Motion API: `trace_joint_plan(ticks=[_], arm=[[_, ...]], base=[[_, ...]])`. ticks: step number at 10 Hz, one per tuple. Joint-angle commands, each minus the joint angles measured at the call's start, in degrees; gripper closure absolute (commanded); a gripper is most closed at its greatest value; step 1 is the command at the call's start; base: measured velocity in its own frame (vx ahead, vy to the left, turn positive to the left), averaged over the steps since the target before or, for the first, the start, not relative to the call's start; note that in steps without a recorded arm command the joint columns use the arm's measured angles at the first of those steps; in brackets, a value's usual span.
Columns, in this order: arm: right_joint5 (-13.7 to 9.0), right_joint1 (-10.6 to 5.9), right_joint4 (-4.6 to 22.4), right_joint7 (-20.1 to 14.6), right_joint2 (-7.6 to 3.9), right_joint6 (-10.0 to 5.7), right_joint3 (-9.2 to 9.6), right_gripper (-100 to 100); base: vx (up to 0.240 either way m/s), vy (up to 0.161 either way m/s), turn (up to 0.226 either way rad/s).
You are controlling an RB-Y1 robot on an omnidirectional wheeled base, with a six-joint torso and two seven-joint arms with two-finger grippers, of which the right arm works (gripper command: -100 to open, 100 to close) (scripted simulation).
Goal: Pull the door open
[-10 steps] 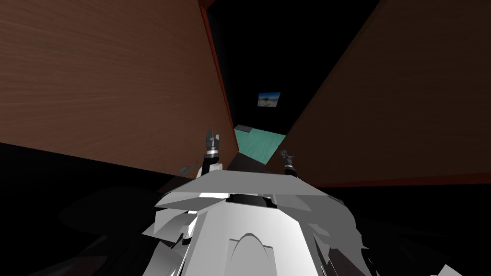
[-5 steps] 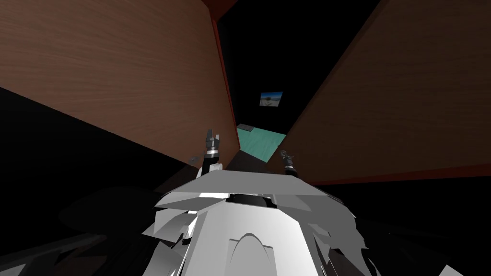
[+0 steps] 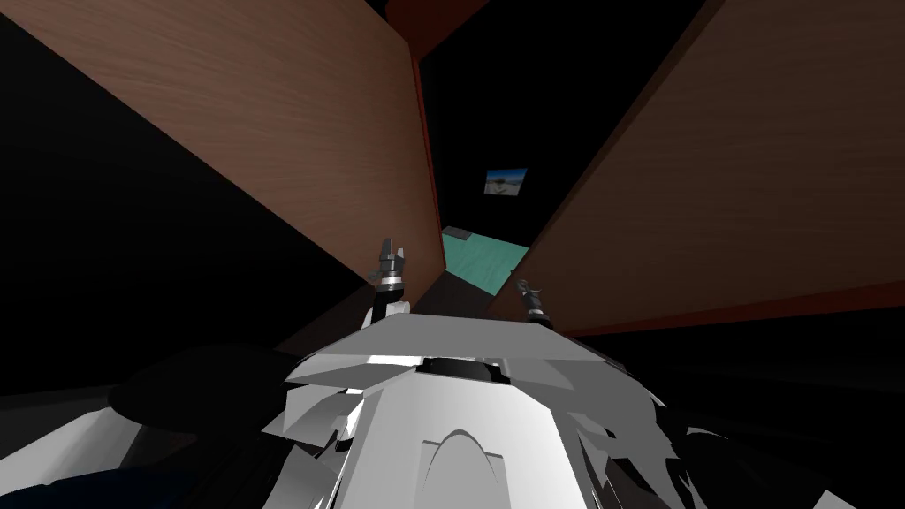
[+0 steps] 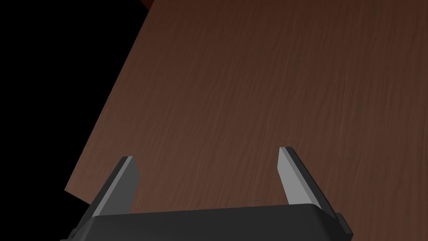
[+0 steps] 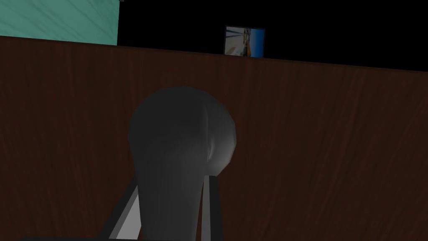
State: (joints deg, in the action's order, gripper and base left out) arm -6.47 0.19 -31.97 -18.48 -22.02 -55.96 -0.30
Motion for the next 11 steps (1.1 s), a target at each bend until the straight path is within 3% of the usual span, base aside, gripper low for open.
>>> trace_joint_plan(ticks=[1,2,5,7,8,10,11], arm=[[0.5,0.65,0.0,-1.2,-0.89,-1.16,0.77,100],[0.4,0.38,-0.1,-0.7,-0.40,-0.61,0.59,100],[1.3,3.14,0.2,-3.1,-2.28,-4.63,2.43,100],[1.5,3.54,0.2,-3.5,-2.59,-5.24,2.68,100],[1.9,4.70,0.2,-4.5,-3.49,-7.01,3.41,100],[2.3,5.91,0.3,-5.6,-4.44,-8.88,4.18,100],[2.2,5.47,0.1,-5.2,-3.92,-8.21,4.09,100]], base=[[-0.236,-0.042,0.099],[-0.108,-0.010,0.022],[-0.186,-0.061,0.143],[-0.145,-0.013,0.030],[-0.135,-0.030,0.084],[-0.200,-0.054,0.134],[-0.084,-0.018,0.023]])
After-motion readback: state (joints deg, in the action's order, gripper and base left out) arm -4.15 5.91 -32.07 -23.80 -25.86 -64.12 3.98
